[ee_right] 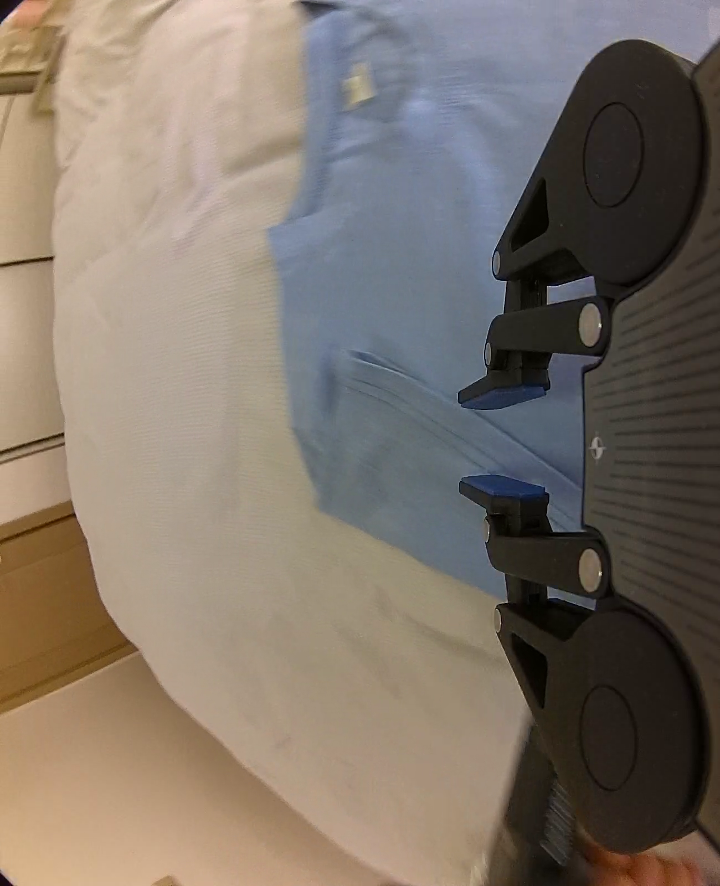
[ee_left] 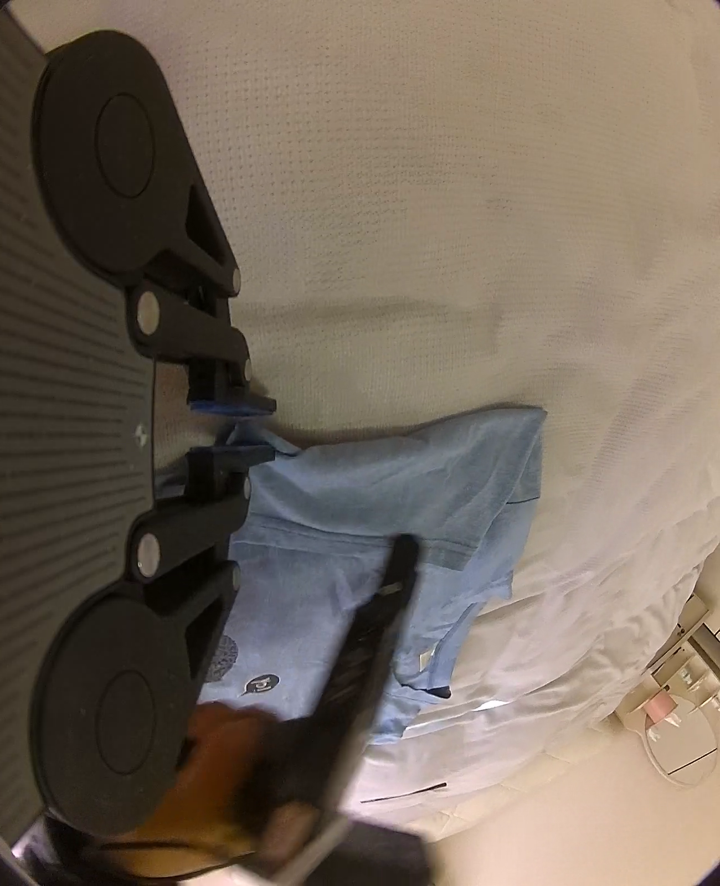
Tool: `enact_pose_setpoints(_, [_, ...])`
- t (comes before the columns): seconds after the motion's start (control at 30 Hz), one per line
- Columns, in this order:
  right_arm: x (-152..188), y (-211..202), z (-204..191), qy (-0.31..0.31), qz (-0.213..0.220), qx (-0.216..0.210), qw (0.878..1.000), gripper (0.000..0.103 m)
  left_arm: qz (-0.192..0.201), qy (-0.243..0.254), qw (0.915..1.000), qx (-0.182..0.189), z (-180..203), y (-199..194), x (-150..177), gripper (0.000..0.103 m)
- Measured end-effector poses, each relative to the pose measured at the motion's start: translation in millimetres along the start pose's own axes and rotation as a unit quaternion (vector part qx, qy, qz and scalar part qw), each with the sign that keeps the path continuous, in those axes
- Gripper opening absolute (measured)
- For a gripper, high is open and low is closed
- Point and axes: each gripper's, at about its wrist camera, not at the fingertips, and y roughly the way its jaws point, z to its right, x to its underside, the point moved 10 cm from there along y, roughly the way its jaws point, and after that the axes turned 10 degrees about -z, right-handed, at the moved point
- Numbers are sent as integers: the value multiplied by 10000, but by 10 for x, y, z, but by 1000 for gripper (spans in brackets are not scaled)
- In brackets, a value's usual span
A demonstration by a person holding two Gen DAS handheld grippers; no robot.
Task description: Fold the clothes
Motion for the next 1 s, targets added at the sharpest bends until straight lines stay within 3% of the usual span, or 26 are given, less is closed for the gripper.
enact_pose_setpoints(0.2, [-378, 349, 267, -15, -54, 184, 9998, 31, 55, 69, 9999, -129, 24, 46, -52, 8])
enact_pose_setpoints(0.33, [-489, 445, 287, -214, -102, 97, 9997, 21, 24, -178, 9996, -211, -40, 76, -70, 8])
enact_pose_setpoints(0.4, [-533, 462, 296, -296, -92, 68, 9995, 21, 133, 62, 9993, -343, 16, -6, -124, 8])
enact_pose_setpoints(0.5, [-378, 367, 329, -145, -113, 96, 9998, 25, 311, 515, 9973, -422, 162, -135, -238, 8])
enact_pose_setpoints(0.63, [-170, 239, 374, 57, -142, 133, 9998, 28, 105, 877, 9961, 24, 378, 31, -410, 8])
enact_pose_setpoints(0.73, [-14, 144, 407, 208, -163, 160, 9995, 28, -121, 1068, 9939, -266, 282, 266, -464, 8])
enact_pose_setpoints(0.87, [194, 17, 452, 410, -192, 197, 9988, 28, -25, 878, 9952, -438, 22, 167, -490, 3])
enact_pose_setpoints(1.0, [407, -111, 496, 611, -229, 236, 9976, 28, 224, 731, 9958, -507, -76, -98, -501, 7])
